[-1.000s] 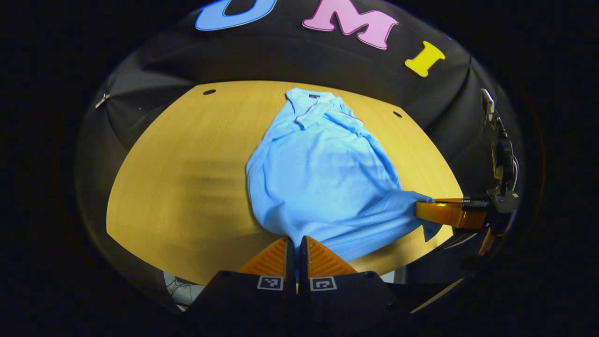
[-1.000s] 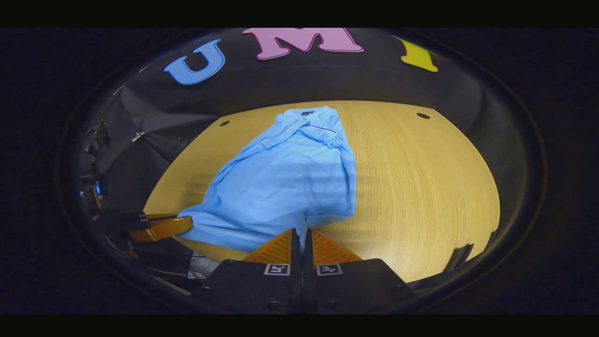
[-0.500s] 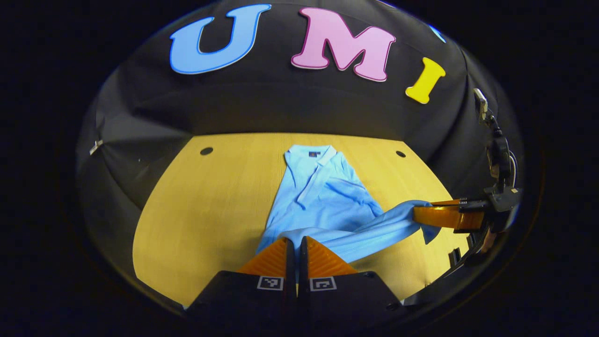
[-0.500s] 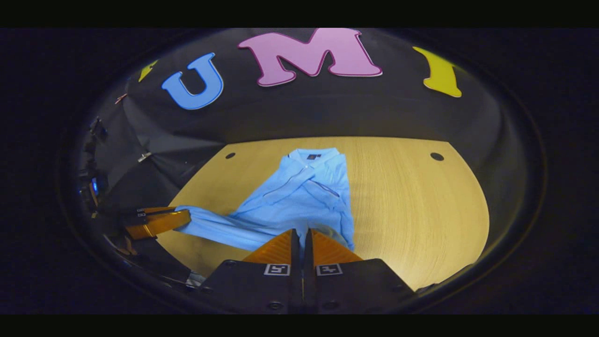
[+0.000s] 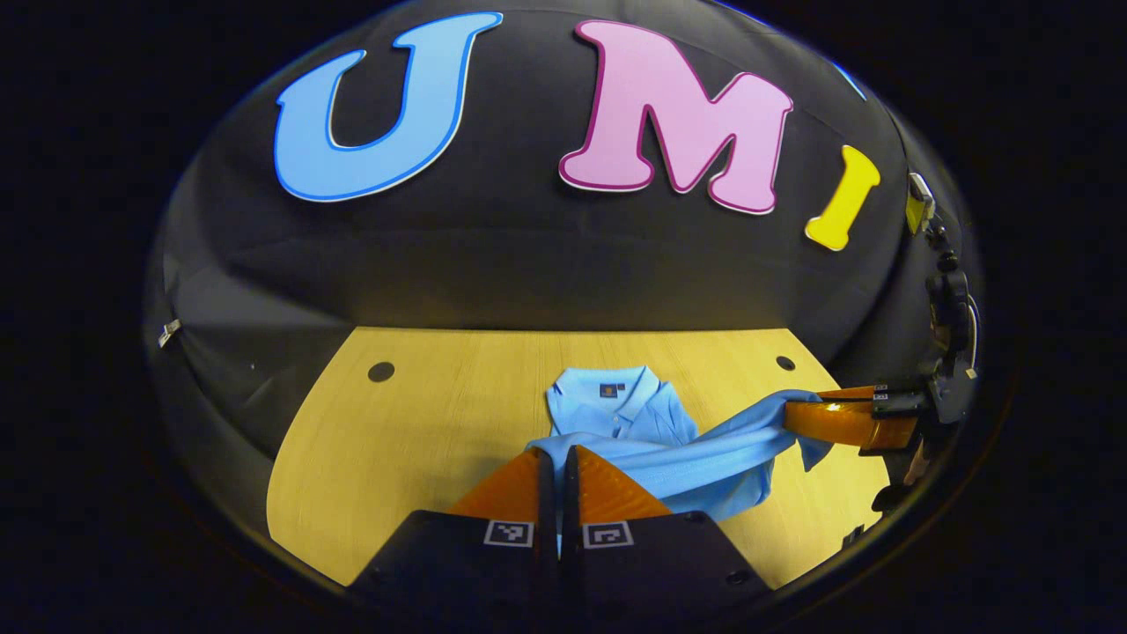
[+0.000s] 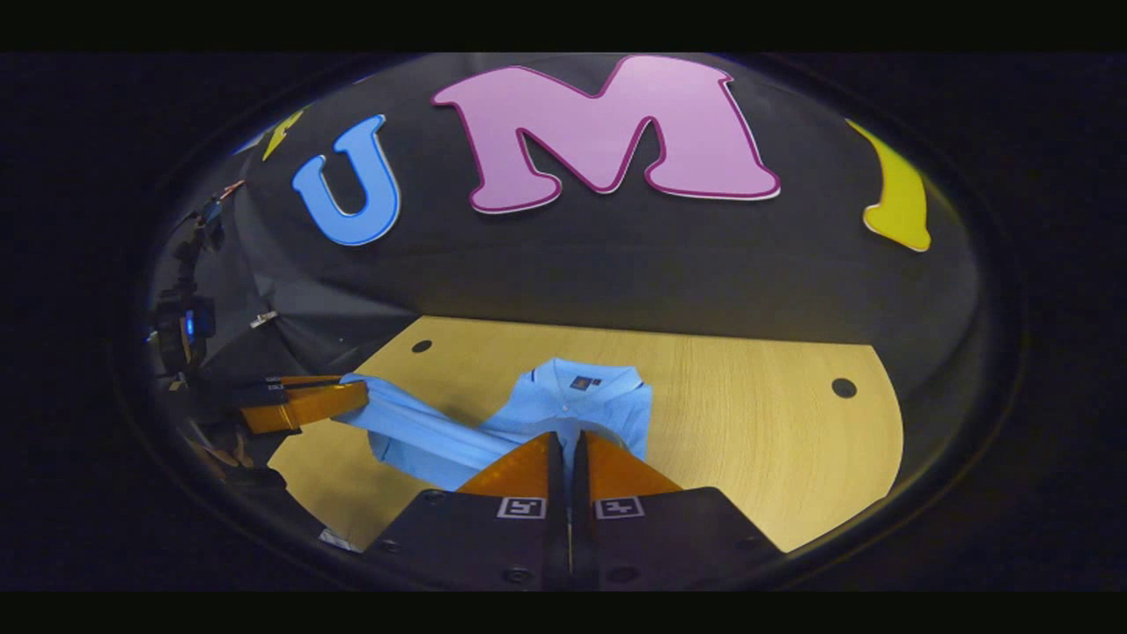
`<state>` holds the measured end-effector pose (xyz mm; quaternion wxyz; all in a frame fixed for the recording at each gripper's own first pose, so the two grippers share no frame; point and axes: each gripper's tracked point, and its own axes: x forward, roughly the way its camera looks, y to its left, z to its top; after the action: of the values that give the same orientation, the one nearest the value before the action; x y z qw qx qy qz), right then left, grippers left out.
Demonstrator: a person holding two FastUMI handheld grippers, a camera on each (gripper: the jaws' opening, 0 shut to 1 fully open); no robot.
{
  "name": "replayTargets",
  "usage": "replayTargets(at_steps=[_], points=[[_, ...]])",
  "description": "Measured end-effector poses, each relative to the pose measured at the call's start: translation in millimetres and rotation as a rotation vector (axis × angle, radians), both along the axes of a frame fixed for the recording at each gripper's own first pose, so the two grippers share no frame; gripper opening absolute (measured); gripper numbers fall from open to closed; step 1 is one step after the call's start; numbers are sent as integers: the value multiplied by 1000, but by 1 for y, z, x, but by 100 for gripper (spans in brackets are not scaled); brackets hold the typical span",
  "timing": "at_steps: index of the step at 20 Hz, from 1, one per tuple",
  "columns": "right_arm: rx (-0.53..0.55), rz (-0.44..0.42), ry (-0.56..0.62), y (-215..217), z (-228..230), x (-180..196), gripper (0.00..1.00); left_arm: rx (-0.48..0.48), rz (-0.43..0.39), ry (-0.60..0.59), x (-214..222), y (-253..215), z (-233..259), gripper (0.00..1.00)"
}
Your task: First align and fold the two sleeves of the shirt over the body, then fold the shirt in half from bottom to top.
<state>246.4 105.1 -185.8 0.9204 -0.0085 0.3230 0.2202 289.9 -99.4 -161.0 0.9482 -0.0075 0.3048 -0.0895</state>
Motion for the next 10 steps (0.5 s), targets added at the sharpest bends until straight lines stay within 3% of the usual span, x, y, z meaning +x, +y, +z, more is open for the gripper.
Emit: replayTargets(at_steps=[1,3,4,10], points=[[3,-4,0,2,-4,15,5,-4,7,4,17,-1,-3,6],[14,-20,-5,5,-14,46,0,1,13,1,51,-1,-13,6],[15,-28,-5,6,-20,61,6,5,9,2,66,-2,-19,6],[-8,-58,-22,8,-66,144,5,-6,15,13,155,-10,-69,6]])
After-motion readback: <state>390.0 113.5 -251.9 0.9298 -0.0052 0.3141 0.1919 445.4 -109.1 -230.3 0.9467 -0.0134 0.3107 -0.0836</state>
